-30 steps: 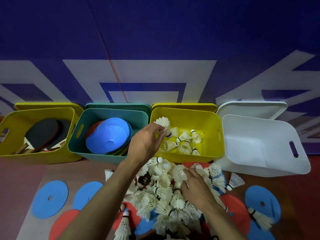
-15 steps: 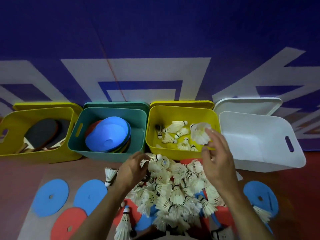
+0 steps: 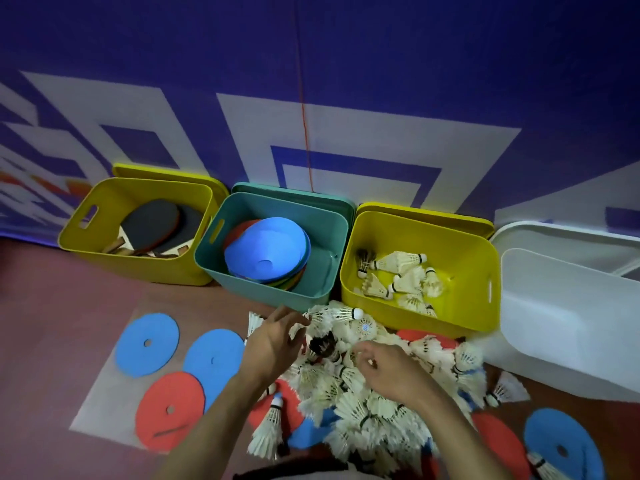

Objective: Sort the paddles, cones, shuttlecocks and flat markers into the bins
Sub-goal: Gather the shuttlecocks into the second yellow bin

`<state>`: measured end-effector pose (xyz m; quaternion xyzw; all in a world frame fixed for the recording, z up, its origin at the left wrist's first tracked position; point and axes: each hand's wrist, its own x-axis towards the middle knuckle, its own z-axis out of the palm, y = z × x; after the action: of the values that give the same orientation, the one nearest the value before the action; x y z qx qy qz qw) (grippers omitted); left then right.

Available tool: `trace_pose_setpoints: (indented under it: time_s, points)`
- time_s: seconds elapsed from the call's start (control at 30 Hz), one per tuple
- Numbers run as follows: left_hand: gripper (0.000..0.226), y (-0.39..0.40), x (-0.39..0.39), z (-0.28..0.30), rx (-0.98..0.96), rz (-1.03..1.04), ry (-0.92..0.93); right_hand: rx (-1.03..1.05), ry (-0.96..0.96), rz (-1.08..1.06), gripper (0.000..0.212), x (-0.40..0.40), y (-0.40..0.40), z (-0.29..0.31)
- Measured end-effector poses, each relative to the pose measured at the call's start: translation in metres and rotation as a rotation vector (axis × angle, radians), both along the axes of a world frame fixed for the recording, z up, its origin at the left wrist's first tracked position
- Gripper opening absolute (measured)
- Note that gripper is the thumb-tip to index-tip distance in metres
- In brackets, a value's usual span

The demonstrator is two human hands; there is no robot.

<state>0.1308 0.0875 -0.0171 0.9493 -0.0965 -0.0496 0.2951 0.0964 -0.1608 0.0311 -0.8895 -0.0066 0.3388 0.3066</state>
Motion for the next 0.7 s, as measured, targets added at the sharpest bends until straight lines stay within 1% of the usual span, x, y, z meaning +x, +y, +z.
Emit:
trace_pose_setpoints:
  time_s: [0.07, 0.13, 0.2, 0.3, 0.37, 0.43, 0.5, 0.53, 0.63, 0.7]
  points:
    - [0.016, 0.000, 0.003, -0.006, 0.017, -0.007, 0.006, 0.012, 0.033, -0.002, 0.040, -0.011, 0.004, -0.010]
    - [0.024, -0.002, 0.008, -0.015, 0.068, -0.024, 0.048, 0.016, 0.031, -0.004, 0.039, -0.017, 0.005, -0.015]
    - [0.037, -0.005, 0.013, -0.027, 0.171, -0.082, 0.123, 0.026, 0.024, -0.013, 0.039, -0.020, 0.003, -0.018]
    - [0.054, -0.009, 0.022, -0.050, 0.380, -0.178, 0.206, 0.023, 0.024, -0.018, 0.038, -0.021, -0.002, -0.022]
    - [0.058, -0.011, 0.027, -0.065, 0.423, -0.198, 0.212, 0.007, 0.008, -0.018, 0.038, -0.019, -0.007, -0.027]
    - [0.045, -0.012, 0.031, -0.068, 0.384, -0.188, 0.175, -0.025, -0.035, -0.020, 0.038, -0.014, -0.010, -0.032]
    - [0.027, -0.015, 0.034, -0.061, 0.314, -0.157, 0.114, -0.080, -0.100, 0.002, 0.037, -0.005, -0.008, -0.036]
    - [0.022, -0.017, 0.035, -0.055, 0.281, -0.142, 0.083, -0.114, -0.144, 0.025, 0.038, 0.001, -0.005, -0.036]
    - [0.014, -0.018, 0.030, -0.036, 0.208, -0.085, 0.035, -0.193, -0.263, 0.153, 0.038, 0.024, 0.010, -0.031]
    - [0.011, -0.013, 0.020, -0.025, 0.186, -0.040, 0.028, -0.275, -0.230, 0.269, 0.035, 0.041, 0.021, -0.028]
